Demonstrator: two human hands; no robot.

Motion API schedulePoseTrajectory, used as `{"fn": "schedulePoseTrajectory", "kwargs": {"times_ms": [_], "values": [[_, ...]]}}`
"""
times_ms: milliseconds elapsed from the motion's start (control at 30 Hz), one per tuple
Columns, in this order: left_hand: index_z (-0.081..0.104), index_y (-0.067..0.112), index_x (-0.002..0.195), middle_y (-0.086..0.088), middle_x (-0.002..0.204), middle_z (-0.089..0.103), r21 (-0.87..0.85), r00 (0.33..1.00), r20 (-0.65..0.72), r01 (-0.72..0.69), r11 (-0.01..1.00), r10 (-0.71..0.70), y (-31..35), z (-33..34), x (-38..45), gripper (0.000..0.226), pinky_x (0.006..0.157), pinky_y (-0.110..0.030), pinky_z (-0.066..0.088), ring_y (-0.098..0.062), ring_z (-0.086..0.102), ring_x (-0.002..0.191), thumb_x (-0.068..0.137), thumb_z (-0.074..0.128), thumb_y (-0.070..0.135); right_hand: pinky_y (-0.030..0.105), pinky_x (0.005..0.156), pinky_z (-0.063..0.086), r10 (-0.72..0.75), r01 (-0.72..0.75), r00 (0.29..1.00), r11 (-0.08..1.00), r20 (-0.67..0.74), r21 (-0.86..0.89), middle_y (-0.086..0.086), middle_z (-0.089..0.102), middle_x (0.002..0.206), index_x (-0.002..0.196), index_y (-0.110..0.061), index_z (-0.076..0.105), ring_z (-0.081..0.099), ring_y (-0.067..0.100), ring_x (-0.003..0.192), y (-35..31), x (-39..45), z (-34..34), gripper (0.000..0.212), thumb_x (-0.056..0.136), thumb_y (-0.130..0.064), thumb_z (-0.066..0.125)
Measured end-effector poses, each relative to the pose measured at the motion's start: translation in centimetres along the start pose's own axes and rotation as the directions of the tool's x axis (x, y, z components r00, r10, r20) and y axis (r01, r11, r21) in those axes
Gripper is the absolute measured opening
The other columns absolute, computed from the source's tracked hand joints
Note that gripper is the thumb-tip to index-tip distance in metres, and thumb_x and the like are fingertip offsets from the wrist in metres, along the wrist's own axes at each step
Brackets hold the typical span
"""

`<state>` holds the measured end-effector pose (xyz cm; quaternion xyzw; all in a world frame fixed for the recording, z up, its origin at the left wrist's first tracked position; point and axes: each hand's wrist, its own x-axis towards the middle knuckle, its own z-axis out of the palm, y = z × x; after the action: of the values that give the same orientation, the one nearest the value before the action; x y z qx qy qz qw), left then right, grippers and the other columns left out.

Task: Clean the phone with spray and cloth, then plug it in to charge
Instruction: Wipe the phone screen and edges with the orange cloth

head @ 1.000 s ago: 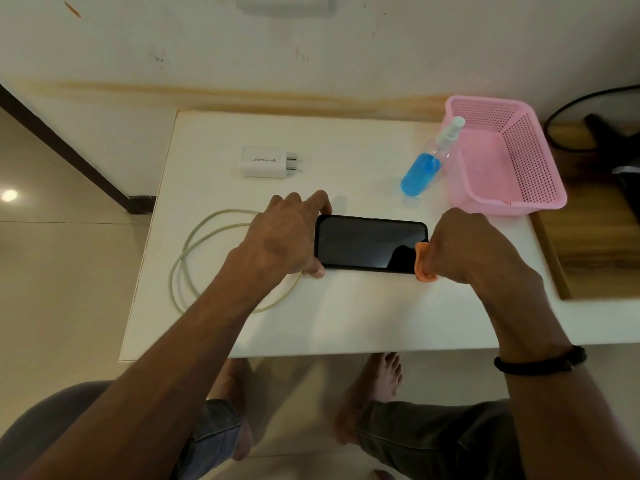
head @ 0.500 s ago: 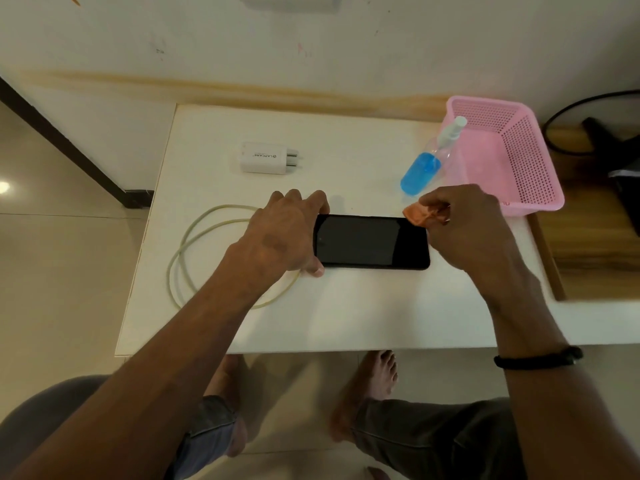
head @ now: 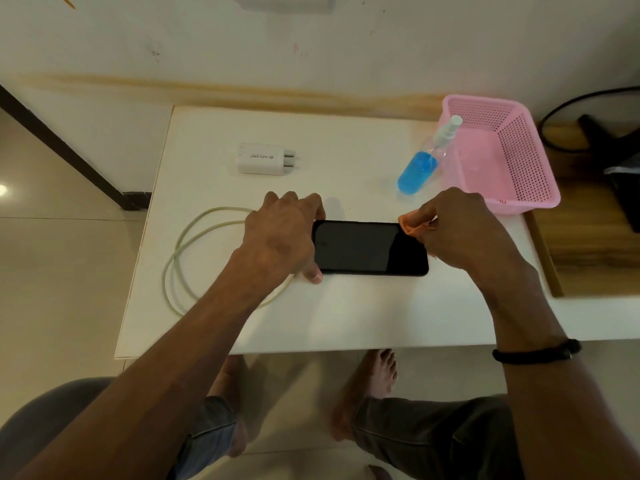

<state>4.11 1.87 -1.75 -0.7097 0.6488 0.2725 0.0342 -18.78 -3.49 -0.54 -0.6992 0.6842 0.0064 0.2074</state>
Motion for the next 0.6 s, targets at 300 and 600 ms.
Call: {"fn": "schedulePoseTrajectory", "kwargs": {"times_ms": [300,600], "values": [[0.049,0.032,0.133,0.005,0.109,0.053,0.015,1.0,-0.009,0.022,1.0,-0.022,0.2,0.0,-0.2,0.091,0.076,-0.036,0.038,-0.023,0.046,0.118,0.057,0.099,0.042,0.024,0.054,0.047,0.028,-0.023,0.995,0.998,0.1,-0.056,0.008,0.071,0.096,0.101,-0.011,0.078,0.064,0.017,0.071,0.8,-1.4,-0.4,0.028,0.081,-0.029,0.086],[0.052,0.031,0.13,0.004,0.117,0.055,0.017,0.998,0.003,-0.058,0.998,0.058,-0.1,-0.3,-0.1,0.088,0.079,-0.035,0.041,-0.022,0.045,0.119,0.056,0.098,0.042,0.029,0.065,0.055,0.034,0.03,0.923,0.987,0.383,-0.159,0.002,0.076,0.08,0.082,-0.018,0.081,0.067,0.014,0.074,0.8,-3.1,-1.3,0.017,0.078,-0.034,0.084]]}}
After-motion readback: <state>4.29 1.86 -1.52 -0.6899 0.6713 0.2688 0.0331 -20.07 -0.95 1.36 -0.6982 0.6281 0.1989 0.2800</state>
